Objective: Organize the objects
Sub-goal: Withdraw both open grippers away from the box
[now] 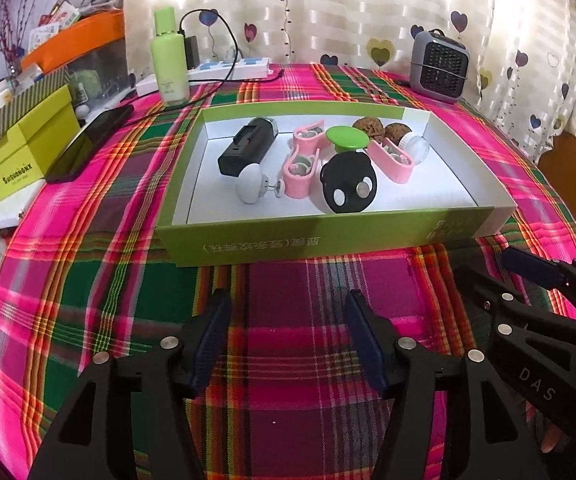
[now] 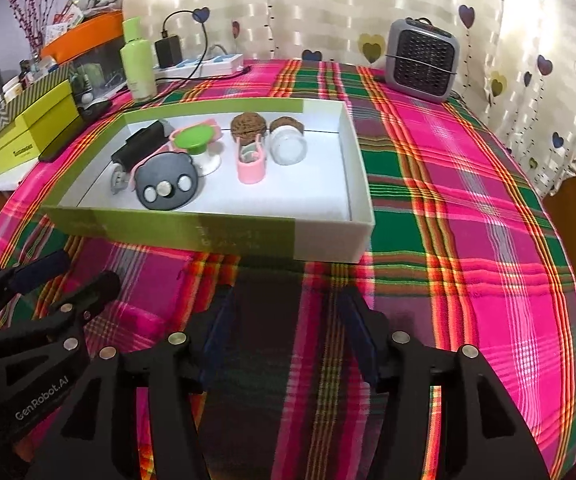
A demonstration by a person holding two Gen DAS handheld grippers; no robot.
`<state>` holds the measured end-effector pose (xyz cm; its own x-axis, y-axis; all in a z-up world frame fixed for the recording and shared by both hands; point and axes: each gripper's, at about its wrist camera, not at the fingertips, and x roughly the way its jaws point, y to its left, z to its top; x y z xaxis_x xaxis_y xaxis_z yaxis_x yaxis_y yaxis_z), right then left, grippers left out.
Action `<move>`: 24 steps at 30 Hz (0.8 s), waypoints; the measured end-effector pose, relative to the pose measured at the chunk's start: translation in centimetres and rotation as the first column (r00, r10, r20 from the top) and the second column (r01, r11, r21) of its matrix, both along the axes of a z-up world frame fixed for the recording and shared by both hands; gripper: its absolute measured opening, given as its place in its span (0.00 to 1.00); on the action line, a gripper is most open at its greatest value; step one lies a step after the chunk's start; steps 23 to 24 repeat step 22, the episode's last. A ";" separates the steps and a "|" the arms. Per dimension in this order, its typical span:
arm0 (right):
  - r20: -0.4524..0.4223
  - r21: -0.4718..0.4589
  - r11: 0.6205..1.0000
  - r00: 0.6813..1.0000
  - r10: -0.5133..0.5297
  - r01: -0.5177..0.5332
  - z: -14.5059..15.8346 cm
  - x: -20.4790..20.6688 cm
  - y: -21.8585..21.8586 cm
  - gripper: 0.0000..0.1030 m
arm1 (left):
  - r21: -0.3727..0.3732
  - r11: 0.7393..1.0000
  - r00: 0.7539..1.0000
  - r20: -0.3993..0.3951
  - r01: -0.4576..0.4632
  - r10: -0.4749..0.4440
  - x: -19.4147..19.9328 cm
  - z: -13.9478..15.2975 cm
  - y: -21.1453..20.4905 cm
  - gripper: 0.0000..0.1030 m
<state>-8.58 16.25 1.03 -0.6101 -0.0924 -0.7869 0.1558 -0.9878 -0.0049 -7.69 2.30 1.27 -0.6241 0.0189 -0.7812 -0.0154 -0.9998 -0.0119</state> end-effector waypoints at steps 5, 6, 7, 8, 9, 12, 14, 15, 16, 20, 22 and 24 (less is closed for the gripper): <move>0.001 0.003 1.000 1.000 -0.009 0.009 0.0 -0.1 0.1 0.54 | -0.018 1.000 1.000 0.002 0.004 -0.004 0.0 -0.1 0.3 0.61; 0.001 0.004 1.000 1.000 -0.009 0.009 0.0 -0.1 0.1 0.54 | -0.017 1.000 1.000 0.002 0.002 -0.002 0.0 -0.1 0.3 0.61; 0.001 0.004 1.000 1.000 -0.009 0.009 0.0 -0.1 0.2 0.54 | -0.014 1.000 1.000 0.002 0.003 -0.003 0.0 -0.1 0.2 0.61; 0.001 0.001 1.000 1.000 -0.009 0.009 0.0 -0.2 0.3 0.55 | -0.013 1.000 1.000 0.002 0.003 -0.003 0.0 -0.1 0.4 0.62; 0.002 0.000 1.000 1.000 -0.009 0.009 0.1 -0.1 0.1 0.55 | -0.013 1.000 1.000 0.002 0.003 -0.003 0.0 -0.1 0.4 0.62; 0.002 0.002 1.000 1.000 -0.008 0.008 0.1 -0.2 0.1 0.55 | -0.012 1.000 1.000 0.002 0.003 -0.003 0.0 -0.1 0.4 0.62; 0.002 0.000 1.000 1.000 -0.008 0.008 0.0 -0.2 0.2 0.55 | -0.012 1.000 1.000 0.002 0.003 -0.003 0.0 -0.1 0.4 0.62; 0.002 0.002 1.000 1.000 -0.008 0.008 0.0 -0.2 0.1 0.55 | -0.012 1.000 1.000 0.002 0.003 -0.003 0.0 -0.1 0.4 0.62; 0.002 0.002 1.000 1.000 -0.008 0.008 0.0 -0.2 0.2 0.55 | -0.013 1.000 1.000 0.002 0.003 -0.003 0.0 -0.2 0.4 0.62; 0.002 0.002 1.000 1.000 -0.008 0.008 0.0 -0.2 0.2 0.55 | -0.013 1.000 1.000 0.002 0.003 -0.003 0.0 -0.2 0.4 0.62; 0.002 0.002 1.000 1.000 -0.008 0.008 0.0 -0.2 0.2 0.56 | -0.012 1.000 1.000 0.002 0.003 -0.003 0.0 -0.2 0.4 0.62; 0.002 0.002 1.000 1.000 -0.008 0.008 0.0 -0.2 0.2 0.56 | -0.012 1.000 1.000 0.002 0.003 -0.003 0.0 -0.2 0.4 0.62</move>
